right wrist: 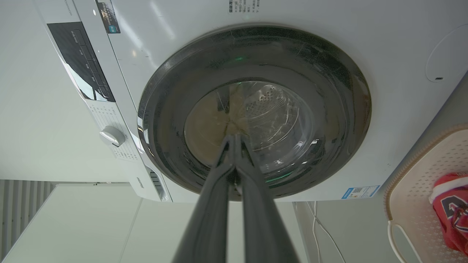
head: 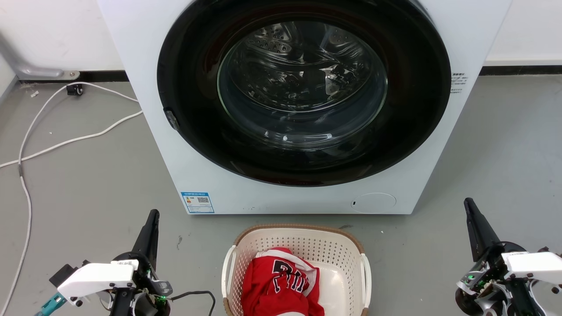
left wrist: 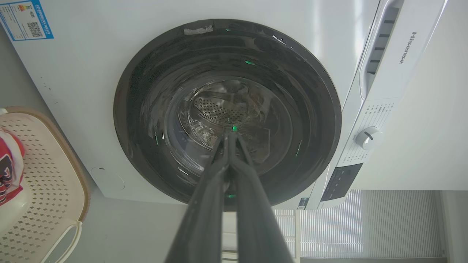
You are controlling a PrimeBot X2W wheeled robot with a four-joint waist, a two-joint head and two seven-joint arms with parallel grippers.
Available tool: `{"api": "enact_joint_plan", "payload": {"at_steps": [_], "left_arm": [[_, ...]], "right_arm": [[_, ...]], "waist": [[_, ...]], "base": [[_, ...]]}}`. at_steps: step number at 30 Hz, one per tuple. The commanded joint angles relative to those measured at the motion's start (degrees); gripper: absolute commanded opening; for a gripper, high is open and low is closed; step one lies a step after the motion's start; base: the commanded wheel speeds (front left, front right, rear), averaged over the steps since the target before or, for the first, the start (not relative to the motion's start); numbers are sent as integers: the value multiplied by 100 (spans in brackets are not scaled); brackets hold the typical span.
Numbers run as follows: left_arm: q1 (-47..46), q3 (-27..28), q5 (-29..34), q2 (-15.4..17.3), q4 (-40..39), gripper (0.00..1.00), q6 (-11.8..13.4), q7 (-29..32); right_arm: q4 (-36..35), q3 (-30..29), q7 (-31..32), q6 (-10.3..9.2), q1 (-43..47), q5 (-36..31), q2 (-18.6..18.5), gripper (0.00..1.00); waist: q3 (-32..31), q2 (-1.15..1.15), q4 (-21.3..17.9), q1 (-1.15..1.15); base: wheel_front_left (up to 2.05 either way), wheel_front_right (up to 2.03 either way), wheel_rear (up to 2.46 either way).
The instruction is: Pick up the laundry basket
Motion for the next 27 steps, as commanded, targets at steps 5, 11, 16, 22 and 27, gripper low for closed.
{"api": "enact_joint_plan", "payload": {"at_steps": [5, 11, 16, 22, 27], "left_arm": [[-63, 20, 19, -4, 10, 0, 0, 22], [-64, 27, 27, -10, 10, 0, 0, 21], [-65, 33, 33, -15, 10, 0, 0, 29], [-66, 41, 42, -21, 11, 0, 0, 38], [-67, 47, 49, -25, 10, 0, 0, 45]], "right_arm": [[6, -12, 22, 2, -70, -47, 25, 0], [7, -17, 26, 2, -70, -41, 27, 0], [7, -18, 28, 2, -71, -44, 29, 0], [7, -21, 25, 2, -71, -48, 30, 0], [7, -23, 26, 2, -71, -51, 31, 0]], "waist": [[0, 0, 0, 0], [0, 0, 0, 0], [0, 0, 0, 0], [0, 0, 0, 0], [0, 0, 0, 0]], "base": [[0, 0, 0], [0, 0, 0], [0, 0, 0], [0, 0, 0], [0, 0, 0]]}}
